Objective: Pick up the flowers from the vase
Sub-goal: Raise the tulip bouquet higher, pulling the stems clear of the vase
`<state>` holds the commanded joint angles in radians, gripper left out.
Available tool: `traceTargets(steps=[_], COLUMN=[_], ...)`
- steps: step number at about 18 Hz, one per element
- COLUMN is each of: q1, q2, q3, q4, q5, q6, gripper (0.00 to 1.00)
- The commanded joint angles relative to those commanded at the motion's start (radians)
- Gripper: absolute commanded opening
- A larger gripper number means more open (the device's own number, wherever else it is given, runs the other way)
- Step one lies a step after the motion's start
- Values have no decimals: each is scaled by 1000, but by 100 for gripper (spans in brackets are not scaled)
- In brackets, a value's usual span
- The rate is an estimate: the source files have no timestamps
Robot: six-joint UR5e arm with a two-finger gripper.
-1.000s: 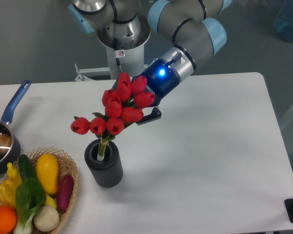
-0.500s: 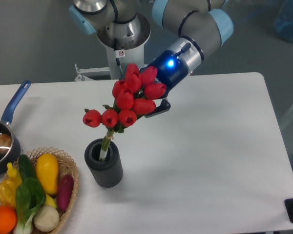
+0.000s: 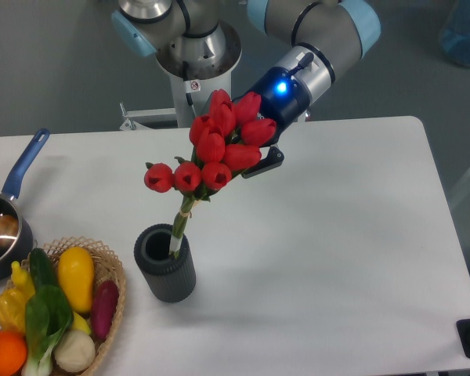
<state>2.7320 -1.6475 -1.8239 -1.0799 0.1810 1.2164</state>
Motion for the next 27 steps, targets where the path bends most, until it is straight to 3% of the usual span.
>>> traceTargets(steps=[20,27], q1=[66,64], q2=[-17,-31], q3=[64,97], q4=[15,15], q5=[12,219], q6=[12,78], gripper=[35,35])
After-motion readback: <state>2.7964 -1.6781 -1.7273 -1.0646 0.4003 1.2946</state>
